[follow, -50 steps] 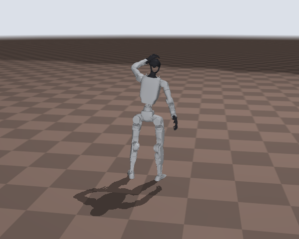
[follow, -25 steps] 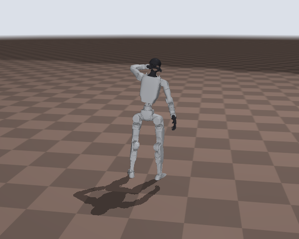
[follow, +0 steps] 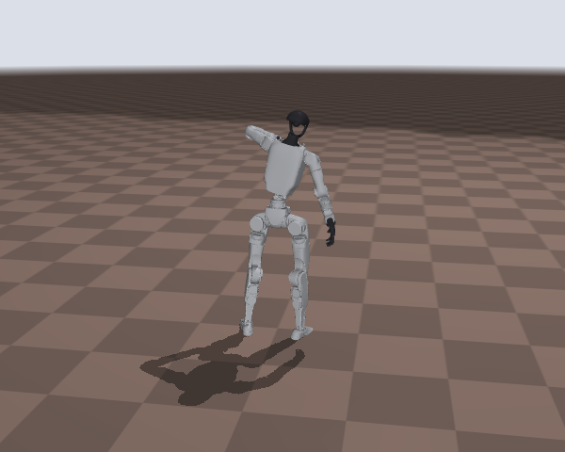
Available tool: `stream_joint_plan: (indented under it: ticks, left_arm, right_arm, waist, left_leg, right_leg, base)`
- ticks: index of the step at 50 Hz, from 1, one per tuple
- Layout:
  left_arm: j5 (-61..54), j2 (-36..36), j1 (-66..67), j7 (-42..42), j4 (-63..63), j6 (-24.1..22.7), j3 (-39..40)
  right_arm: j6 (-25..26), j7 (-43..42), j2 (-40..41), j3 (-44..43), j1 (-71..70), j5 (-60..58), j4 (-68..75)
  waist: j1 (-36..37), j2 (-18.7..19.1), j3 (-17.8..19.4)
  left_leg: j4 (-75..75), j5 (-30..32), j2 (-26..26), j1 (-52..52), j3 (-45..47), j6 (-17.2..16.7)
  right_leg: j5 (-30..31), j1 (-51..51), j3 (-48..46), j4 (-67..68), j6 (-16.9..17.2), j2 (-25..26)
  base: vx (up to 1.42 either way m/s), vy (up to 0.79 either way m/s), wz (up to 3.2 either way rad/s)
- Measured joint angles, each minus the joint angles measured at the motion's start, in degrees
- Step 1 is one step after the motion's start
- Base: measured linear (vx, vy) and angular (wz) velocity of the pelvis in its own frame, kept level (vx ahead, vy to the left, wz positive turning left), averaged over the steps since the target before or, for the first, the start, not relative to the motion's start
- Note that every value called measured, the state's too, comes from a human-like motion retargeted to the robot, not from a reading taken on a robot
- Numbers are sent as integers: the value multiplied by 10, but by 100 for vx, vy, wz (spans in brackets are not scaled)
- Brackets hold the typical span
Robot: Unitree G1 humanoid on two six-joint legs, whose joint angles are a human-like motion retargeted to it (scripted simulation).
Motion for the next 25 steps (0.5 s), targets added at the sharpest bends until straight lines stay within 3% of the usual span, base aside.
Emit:
stream_joint_plan:
  ticks: [2,5,10,13,15,17,19,22,25]
  left_arm:
    - [-4,1,-18,59,12,-32,0]
    - [18,-24,-89,210,91,-106,0]
    - [185,-104,-216,455,306,-184,3]
    - [340,-140,-262,630,411,-180,0]
    - [404,-148,-273,697,448,-162,0]
    - [411,-143,-263,692,450,-156,0]
    - [366,-123,-236,617,418,-163,0]
    - [233,-75,-166,434,324,-157,0]
    - [98,-27,-78,223,209,-91,0]
  right_arm:
    - [-3,-13,12,-1,11,3,-3]
    - [-10,-33,24,7,21,9,5]
    - [-27,-50,32,34,16,0,37]
    - [-37,-73,36,39,9,5,47]
    - [-41,-86,39,36,8,12,46]
    - [-42,-91,39,29,6,22,43]
    - [-39,-88,36,22,3,32,39]
    - [-28,-74,28,13,-2,33,33]
    - [-12,-47,16,7,-6,21,27]
  waist:
    - [5,-10,0]
    - [10,-24,2]
    - [5,-35,4]
    - [-1,-38,6]
    - [-2,-39,5]
    - [-2,-38,5]
    - [0,-34,5]
    - [4,-23,5]
    - [7,-10,5]
  left_leg:
    - [-1,1,0,-3,-1,0]
    - [-1,3,-2,-8,-11,2]
    - [1,5,-6,-18,-33,7]
    - [2,6,-10,-23,-42,10]
    - [3,6,-11,-25,-44,11]
    - [4,5,-11,-24,-44,12]
    - [3,5,-10,-21,-40,11]
    - [3,3,-8,-15,-31,9]
    - [2,2,-6,-11,-22,6]
  right_leg:
    - [1,-2,-2,-1,0,1]
    - [0,-1,-11,-1,0,-3]
    - [-2,3,-30,-2,0,-11]
    - [-4,5,-38,-2,0,-16]
    - [-3,5,-39,-3,0,-17]
    - [-4,5,-39,-2,0,-18]
    - [-4,6,-36,-2,0,-17]
    - [-3,5,-28,-1,0,-14]
    - [-3,4,-19,-1,0,-10]
  base:
    - [0,0,0]
    - [-2,0,26]
    - [-1,2,35]
    - [0,2,25]
    - [0,0,0]
    - [0,0,0]
    - [0,0,0]
    - [2,-2,-24]
    - [2,-2,-24]
